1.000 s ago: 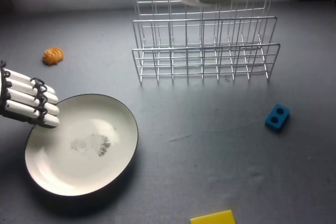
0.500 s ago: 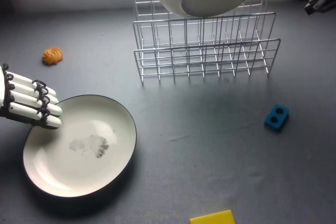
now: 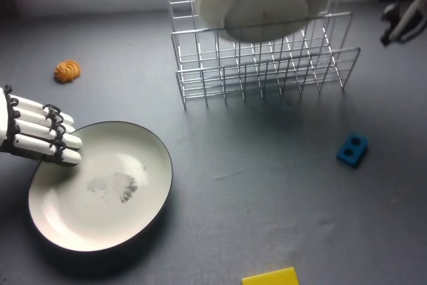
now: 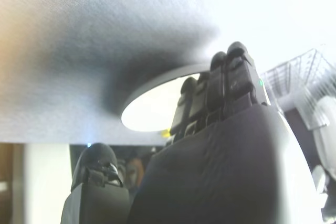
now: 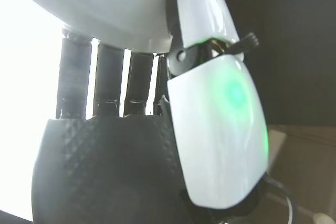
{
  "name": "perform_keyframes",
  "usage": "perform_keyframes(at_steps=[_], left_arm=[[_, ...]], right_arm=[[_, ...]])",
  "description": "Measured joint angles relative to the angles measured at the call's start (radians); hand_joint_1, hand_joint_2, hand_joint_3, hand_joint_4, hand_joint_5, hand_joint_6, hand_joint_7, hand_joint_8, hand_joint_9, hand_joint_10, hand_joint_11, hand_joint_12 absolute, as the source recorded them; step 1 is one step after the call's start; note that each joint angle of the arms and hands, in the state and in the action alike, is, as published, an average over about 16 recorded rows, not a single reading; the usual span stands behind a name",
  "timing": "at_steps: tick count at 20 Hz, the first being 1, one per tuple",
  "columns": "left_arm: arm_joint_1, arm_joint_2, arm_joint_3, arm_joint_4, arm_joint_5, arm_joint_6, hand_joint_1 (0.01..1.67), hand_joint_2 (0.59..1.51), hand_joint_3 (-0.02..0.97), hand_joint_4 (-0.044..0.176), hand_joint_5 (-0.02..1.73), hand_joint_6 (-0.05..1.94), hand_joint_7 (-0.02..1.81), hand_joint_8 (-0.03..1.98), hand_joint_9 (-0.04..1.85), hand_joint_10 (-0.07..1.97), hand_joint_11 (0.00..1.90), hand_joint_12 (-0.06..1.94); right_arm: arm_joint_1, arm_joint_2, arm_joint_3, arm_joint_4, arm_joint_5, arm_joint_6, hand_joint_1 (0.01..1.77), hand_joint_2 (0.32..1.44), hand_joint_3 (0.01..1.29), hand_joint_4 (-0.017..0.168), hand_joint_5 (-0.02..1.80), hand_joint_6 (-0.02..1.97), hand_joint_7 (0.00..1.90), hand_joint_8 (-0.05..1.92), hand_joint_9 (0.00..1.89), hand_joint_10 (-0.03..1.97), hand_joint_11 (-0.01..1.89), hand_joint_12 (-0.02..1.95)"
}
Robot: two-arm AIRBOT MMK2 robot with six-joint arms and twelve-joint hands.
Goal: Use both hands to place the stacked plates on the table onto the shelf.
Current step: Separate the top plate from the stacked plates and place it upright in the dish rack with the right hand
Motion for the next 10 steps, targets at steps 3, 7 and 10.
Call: perform_keyframes(at_steps=[3, 7, 10], left_arm=[[0.015, 0.000, -0.004, -0.010, 0.008, 0.002, 0.01, 1.083, 0.016, 0.000, 0.02, 0.01, -0.01, -0.02, 0.02, 0.02, 0.02, 0.01], [0.016, -0.002, -0.007, -0.011, 0.014, 0.004, 0.01, 1.084, 0.017, 0.000, 0.02, 0.01, -0.02, -0.02, 0.03, 0.02, 0.02, 0.01], [0.000, -0.004, -0.003, -0.001, 0.010, 0.006, 0.01, 1.082, 0.017, 0.000, 0.02, 0.01, -0.01, -0.02, 0.03, 0.02, 0.02, 0.01]], right_arm=[[-0.025, -0.011, 0.018, 0.019, 0.001, -0.012, 1.38, 1.01, 0.01, -0.007, 0.92, 0.93, 1.11, 0.71, 1.07, 0.93, 0.97, 1.01], [-0.048, -0.024, 0.035, 0.043, -0.001, -0.028, 1.38, 1.02, 0.01, -0.008, 0.91, 0.94, 1.09, 0.74, 1.05, 0.90, 0.94, 1.04], [-0.056, -0.030, 0.045, 0.058, 0.002, -0.039, 1.34, 1.03, 0.01, -0.009, 0.87, 0.86, 1.05, 0.64, 1.02, 0.78, 0.87, 1.07]])
